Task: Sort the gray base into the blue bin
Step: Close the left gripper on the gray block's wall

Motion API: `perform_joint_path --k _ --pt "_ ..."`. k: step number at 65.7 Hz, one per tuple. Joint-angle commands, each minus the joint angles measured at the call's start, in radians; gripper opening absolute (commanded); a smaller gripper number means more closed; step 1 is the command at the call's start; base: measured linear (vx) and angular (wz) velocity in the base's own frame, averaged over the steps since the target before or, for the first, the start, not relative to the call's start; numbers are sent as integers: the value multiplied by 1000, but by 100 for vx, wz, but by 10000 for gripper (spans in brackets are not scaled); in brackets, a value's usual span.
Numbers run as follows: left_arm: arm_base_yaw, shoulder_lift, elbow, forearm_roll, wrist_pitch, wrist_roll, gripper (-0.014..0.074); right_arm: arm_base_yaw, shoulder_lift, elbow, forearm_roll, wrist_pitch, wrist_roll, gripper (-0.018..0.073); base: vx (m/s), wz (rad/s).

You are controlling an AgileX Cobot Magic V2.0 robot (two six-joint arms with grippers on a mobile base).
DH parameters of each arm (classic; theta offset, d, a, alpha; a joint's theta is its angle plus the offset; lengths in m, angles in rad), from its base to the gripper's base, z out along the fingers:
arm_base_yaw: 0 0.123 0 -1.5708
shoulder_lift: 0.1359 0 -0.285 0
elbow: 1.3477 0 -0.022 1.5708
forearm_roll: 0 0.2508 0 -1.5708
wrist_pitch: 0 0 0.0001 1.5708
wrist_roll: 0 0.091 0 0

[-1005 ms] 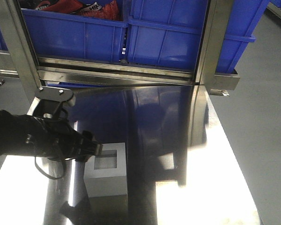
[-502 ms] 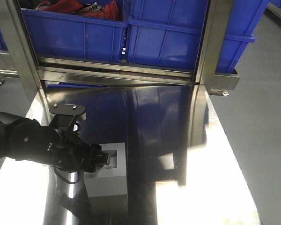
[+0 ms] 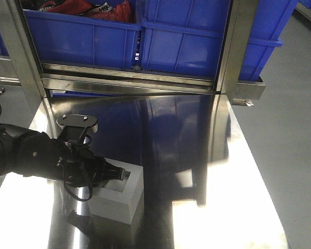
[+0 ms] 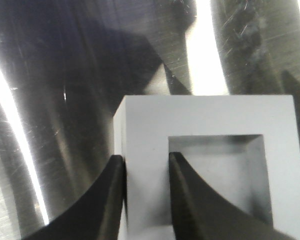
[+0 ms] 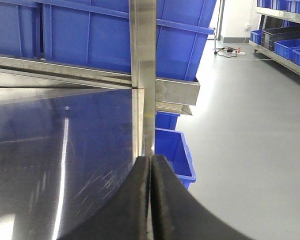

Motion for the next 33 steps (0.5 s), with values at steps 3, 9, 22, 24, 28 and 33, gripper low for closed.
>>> perform_joint_path --k 3,9,22,24,28,33 --pt "-3 -30 -24 -5 -28 -7 -8 -5 -11 14 -6 -74 -5 -9 0 0" --pt "-3 -30 -24 -5 -32 -7 -6 -5 -11 14 -6 -74 -5 -9 0 0" --pt "-3 -59 -23 -5 -41 -7 -6 -5 -11 14 -6 -74 -5 -9 0 0" --pt "-3 -74 -23 -5 -46 -7 -6 -5 -11 14 -6 -74 -5 -9 0 0" --pt "-3 -104 -23 -4 -57 -6 -6 -5 -11 14 -6 -74 -5 -9 0 0" --pt "-3 -150 -23 2 -60 -4 -6 -5 -11 14 -6 -74 -5 -9 0 0"
